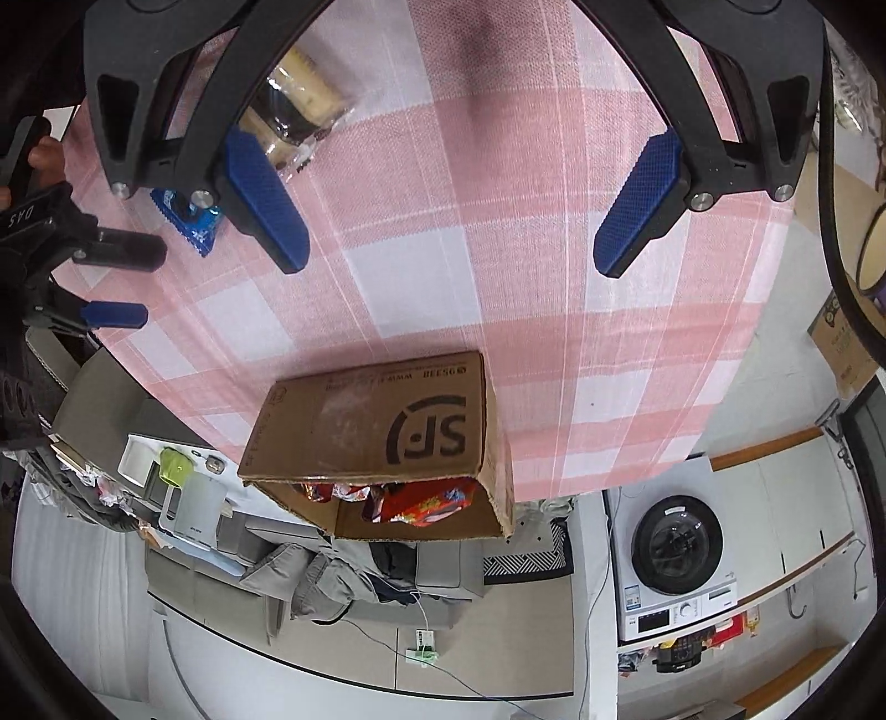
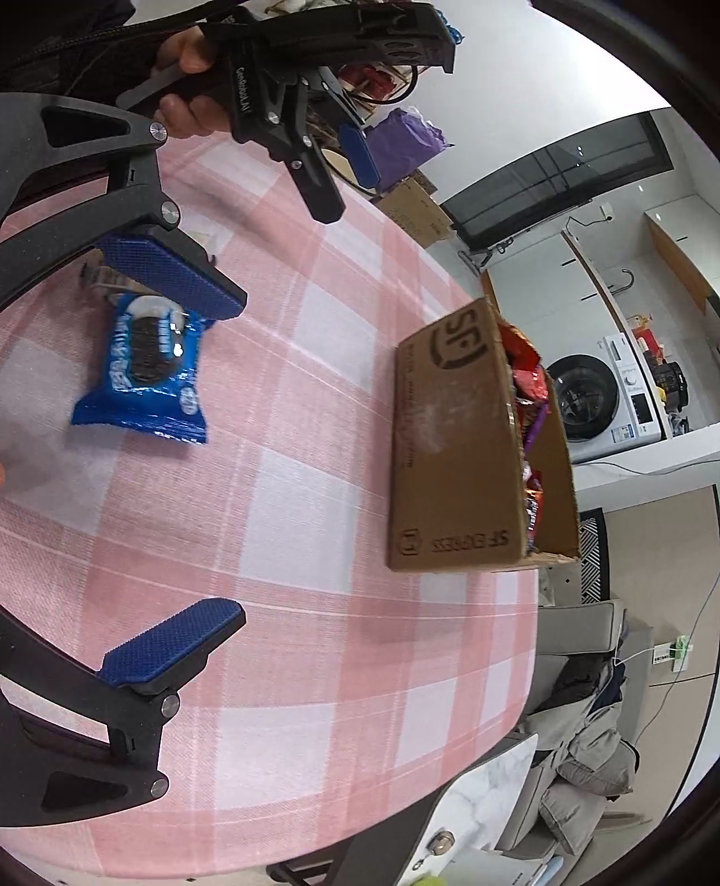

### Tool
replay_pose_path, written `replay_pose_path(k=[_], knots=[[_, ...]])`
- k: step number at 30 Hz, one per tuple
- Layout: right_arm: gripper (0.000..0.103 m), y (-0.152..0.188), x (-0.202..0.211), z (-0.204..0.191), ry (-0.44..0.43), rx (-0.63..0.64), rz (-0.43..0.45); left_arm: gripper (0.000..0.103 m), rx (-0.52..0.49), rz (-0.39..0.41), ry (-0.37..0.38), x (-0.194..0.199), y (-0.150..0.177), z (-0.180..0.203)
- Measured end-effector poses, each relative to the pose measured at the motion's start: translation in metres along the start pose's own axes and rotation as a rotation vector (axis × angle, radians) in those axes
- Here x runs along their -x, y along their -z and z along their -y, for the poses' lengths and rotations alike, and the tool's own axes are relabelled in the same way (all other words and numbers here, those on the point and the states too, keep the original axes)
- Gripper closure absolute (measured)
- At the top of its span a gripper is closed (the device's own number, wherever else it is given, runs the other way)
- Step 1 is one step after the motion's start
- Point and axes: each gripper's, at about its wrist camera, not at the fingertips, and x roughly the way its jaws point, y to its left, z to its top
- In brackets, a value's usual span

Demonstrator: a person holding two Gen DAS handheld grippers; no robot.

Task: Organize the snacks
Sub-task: 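Move both open tools down to the blue Oreo pack and cracker pack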

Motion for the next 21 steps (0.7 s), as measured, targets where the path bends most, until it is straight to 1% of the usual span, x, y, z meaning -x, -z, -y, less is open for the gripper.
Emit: replay_pose_path(k=[3, 8, 16, 21], knots=[[0.000, 0.008, -0.003, -0.004, -0.009, -0.001, -0.015, 0.001, 0.009, -0.007, 0.008, 0.001, 0.006, 0.003], [0.000, 0.019, -0.010, -0.011, -0.023, 0.008, -0.046, 0.001, -0.008, -0.019, 0.024, 0.002, 0.016, 0.013], [0.000, 0.026, -0.021, -0.024, -0.047, 0.037, -0.078, 0.001, -0.026, -0.051, 0.016, -0.009, 0.028, 0.022], [0.000, 0.029, -0.027, -0.032, -0.048, 0.063, -0.099, 0.001, -0.013, -0.063, 0.034, -0.012, 0.031, 0.021]])
